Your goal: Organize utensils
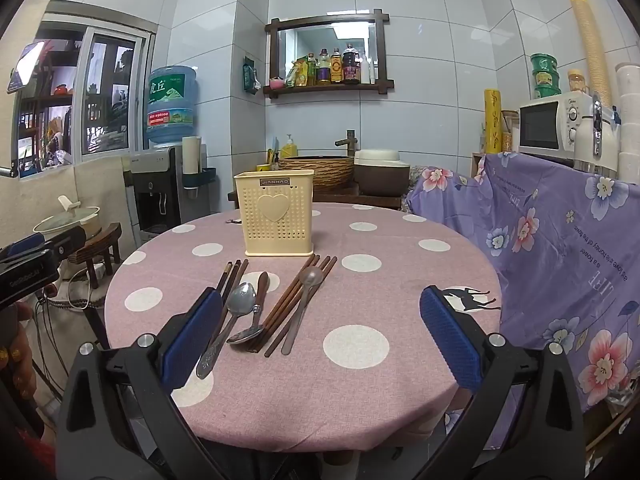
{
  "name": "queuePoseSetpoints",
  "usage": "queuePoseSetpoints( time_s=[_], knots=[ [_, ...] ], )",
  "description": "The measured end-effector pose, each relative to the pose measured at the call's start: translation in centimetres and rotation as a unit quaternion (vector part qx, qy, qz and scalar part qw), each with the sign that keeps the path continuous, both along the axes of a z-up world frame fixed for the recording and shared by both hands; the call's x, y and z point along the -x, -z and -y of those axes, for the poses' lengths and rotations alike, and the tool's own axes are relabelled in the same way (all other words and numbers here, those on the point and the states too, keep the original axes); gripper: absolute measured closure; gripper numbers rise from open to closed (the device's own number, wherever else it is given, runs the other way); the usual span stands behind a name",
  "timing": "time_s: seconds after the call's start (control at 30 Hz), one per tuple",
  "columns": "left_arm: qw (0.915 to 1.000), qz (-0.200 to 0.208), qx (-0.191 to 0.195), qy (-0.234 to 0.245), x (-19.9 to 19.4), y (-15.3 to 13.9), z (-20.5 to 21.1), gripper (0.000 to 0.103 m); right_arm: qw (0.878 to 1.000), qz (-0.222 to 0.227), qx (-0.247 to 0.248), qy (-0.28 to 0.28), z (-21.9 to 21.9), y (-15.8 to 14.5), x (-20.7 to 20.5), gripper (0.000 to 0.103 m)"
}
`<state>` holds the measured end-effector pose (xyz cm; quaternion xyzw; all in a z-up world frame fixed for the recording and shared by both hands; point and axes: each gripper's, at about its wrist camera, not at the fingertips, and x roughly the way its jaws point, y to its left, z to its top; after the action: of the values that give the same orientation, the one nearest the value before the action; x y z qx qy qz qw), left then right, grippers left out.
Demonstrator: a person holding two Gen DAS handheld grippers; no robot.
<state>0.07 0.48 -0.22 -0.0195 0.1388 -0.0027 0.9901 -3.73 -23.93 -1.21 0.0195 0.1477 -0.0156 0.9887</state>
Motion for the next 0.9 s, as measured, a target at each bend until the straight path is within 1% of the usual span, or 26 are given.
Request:
queuePoseSetpoints(
  time_s=[0.6, 0.9],
  knots=[
    [1.0, 0.002, 0.001, -0.002, -0.05, -0.2, 0.05, 0.005, 1.0, 0.0, 0.0, 0.0, 0.01, 0.04, -0.01, 0.005],
    [1.0, 0.008, -0.004, -0.004, 0.11, -0.27, 0.32, 0.005, 1.0, 0.0, 0.0, 0.0, 0.06, 0.05, -0.01, 0.005]
  ],
)
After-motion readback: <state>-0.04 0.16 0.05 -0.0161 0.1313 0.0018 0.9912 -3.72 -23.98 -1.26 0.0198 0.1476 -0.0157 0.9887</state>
